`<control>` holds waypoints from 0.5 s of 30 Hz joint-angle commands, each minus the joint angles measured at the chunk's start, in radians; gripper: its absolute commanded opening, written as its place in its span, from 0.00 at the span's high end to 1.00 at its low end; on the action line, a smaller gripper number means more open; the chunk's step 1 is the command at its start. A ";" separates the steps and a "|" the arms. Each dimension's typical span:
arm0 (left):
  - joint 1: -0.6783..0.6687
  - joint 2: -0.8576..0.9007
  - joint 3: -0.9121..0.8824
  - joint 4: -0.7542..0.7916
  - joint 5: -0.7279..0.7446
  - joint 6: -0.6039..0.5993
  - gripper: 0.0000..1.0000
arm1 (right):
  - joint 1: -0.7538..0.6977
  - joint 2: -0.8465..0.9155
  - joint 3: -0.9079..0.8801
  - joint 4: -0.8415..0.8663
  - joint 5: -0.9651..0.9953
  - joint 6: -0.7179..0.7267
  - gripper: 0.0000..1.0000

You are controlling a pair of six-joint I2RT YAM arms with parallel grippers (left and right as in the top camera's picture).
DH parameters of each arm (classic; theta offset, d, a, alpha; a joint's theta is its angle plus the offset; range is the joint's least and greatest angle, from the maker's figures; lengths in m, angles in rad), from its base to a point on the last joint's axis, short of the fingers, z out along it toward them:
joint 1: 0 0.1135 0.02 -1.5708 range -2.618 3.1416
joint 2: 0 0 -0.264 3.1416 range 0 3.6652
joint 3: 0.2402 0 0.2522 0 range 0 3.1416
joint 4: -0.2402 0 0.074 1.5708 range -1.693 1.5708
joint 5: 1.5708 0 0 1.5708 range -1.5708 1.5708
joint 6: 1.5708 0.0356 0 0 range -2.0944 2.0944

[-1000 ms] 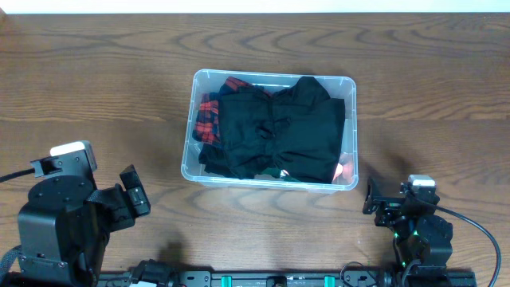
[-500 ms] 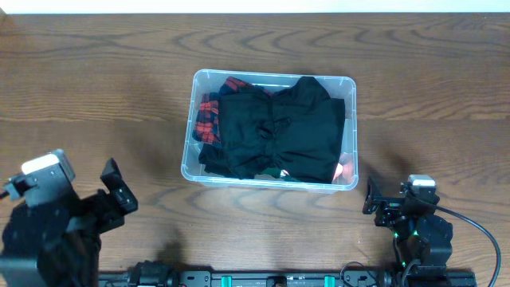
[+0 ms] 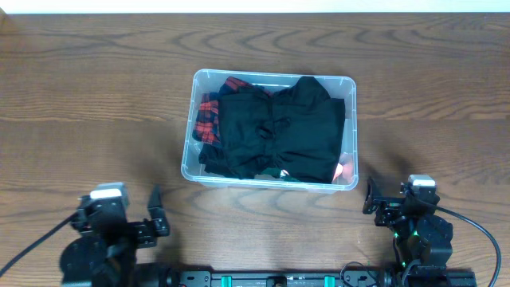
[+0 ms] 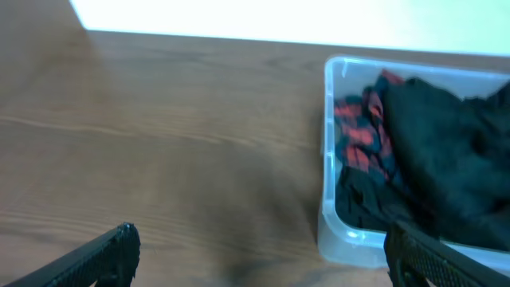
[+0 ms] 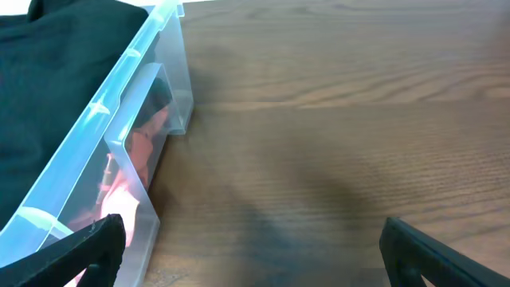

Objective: Pack container

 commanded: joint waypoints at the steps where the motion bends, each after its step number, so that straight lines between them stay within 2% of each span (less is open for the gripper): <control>1: 0.006 -0.057 -0.112 0.058 0.068 0.016 0.02 | -0.009 -0.006 -0.003 0.000 -0.004 -0.006 0.01; 8: 0.004 -0.159 -0.302 0.139 0.083 -0.045 0.02 | -0.009 -0.006 -0.003 0.000 -0.004 -0.005 0.01; 15: 0.001 -0.226 -0.411 0.167 0.082 -0.047 0.02 | -0.009 -0.006 -0.003 0.000 -0.004 -0.005 0.01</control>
